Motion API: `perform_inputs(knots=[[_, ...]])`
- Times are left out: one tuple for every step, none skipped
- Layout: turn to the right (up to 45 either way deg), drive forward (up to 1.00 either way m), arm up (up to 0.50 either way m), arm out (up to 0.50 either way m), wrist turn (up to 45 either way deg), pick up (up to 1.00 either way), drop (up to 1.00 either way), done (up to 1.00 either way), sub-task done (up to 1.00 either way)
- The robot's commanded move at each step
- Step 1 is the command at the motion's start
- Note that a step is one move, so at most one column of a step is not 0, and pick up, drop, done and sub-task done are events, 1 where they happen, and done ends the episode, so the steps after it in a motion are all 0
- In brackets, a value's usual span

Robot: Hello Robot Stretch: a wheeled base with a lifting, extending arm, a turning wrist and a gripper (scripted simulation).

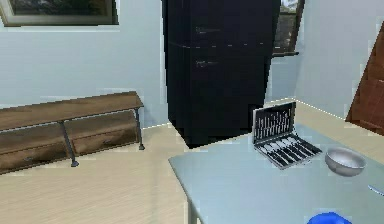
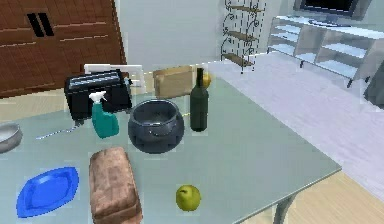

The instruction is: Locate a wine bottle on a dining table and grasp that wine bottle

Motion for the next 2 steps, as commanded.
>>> perform_inputs(knots=[[0.0, 0.00, 0.36, 0.00, 0.0, 0.00, 0.00, 0.00, 0.00], [0.0, 0.00, 0.00, 0.50, 0.0, 0.00, 0.00, 0.00, 0.00]])
